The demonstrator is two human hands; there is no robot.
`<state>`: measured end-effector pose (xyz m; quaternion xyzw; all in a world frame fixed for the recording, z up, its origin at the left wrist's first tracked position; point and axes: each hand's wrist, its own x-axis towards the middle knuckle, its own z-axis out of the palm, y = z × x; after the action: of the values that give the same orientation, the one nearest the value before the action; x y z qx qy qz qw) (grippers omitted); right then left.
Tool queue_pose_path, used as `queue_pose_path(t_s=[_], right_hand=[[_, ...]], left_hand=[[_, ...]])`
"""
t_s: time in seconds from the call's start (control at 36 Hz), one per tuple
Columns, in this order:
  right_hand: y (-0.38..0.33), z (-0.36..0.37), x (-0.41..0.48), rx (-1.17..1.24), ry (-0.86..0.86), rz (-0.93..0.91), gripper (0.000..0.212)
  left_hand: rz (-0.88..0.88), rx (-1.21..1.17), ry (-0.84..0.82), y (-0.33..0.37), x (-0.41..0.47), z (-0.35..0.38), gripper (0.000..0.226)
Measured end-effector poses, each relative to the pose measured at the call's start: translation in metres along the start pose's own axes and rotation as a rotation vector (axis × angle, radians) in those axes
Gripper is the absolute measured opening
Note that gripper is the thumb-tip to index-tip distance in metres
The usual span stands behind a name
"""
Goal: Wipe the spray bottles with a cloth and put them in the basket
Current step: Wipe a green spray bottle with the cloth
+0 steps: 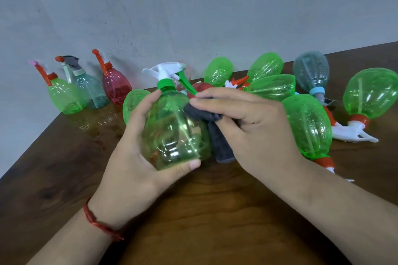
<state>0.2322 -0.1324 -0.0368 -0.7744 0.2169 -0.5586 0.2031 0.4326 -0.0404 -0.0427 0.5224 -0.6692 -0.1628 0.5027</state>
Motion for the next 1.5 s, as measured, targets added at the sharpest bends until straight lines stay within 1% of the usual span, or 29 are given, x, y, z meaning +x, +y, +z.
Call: queue_pose_path(t_s=[0.11, 0.19, 0.28, 0.31, 0.39, 0.53, 0.58, 0.64, 0.72, 0.83, 0.92, 1.03, 1.17, 1.28, 1.39, 1.5], right_hand=[[0.004, 0.001, 0.003, 0.071, 0.007, 0.154, 0.046], [0.005, 0.001, 0.004, 0.124, 0.006, 0.240, 0.046], [0.004, 0.000, 0.005, 0.118, 0.045, 0.215, 0.043], [0.004, -0.001, 0.005, 0.115, 0.058, 0.191, 0.042], [0.007, -0.002, 0.006, 0.102, 0.051, 0.140, 0.040], [0.011, 0.000, 0.004, 0.107, -0.011, 0.135, 0.042], [0.011, -0.001, 0.004, 0.144, -0.013, 0.149, 0.041], [0.010, -0.001, 0.004, 0.158, -0.011, 0.144, 0.041], [0.005, 0.000, 0.003, 0.126, -0.019, 0.101, 0.047], [-0.002, 0.004, -0.003, 0.044, -0.107, -0.003, 0.053], [-0.005, 0.005, -0.007, -0.006, -0.144, -0.058, 0.052], [-0.006, 0.004, -0.006, -0.047, -0.127, -0.082, 0.051], [-0.006, 0.006, -0.009, -0.116, -0.066, -0.096, 0.049], [-0.001, 0.005, -0.006, -0.126, 0.001, -0.045, 0.047], [0.003, 0.003, 0.000, -0.146, 0.072, -0.002, 0.046], [0.004, 0.004, 0.000, -0.193, 0.073, 0.001, 0.045]], left_hand=[[0.044, 0.034, -0.033, 0.005, -0.005, 0.005, 0.119], [0.064, -0.055, -0.080, 0.005, -0.008, 0.007, 0.119], [0.035, -0.190, -0.127, 0.005, -0.008, 0.008, 0.121], [0.028, -0.197, -0.145, 0.005, -0.007, 0.008, 0.119], [0.035, -0.113, -0.174, 0.004, -0.006, 0.010, 0.116], [0.076, 0.001, -0.203, 0.002, -0.004, 0.005, 0.129], [0.097, 0.044, -0.201, 0.002, -0.003, 0.006, 0.129], [0.096, 0.057, -0.159, 0.002, -0.004, 0.007, 0.123], [0.034, 0.021, -0.036, 0.001, -0.004, 0.008, 0.117], [-0.022, 0.023, 0.138, -0.005, 0.004, 0.002, 0.111], [-0.034, 0.032, 0.171, -0.008, 0.007, -0.001, 0.110], [-0.044, 0.064, 0.194, -0.005, 0.005, 0.002, 0.110], [-0.041, 0.021, 0.149, -0.004, 0.004, 0.003, 0.109], [-0.021, 0.032, 0.069, 0.000, 0.001, 0.005, 0.113], [-0.012, -0.124, -0.061, 0.004, -0.006, 0.012, 0.116], [-0.019, -0.245, -0.162, -0.002, -0.010, 0.011, 0.110]])
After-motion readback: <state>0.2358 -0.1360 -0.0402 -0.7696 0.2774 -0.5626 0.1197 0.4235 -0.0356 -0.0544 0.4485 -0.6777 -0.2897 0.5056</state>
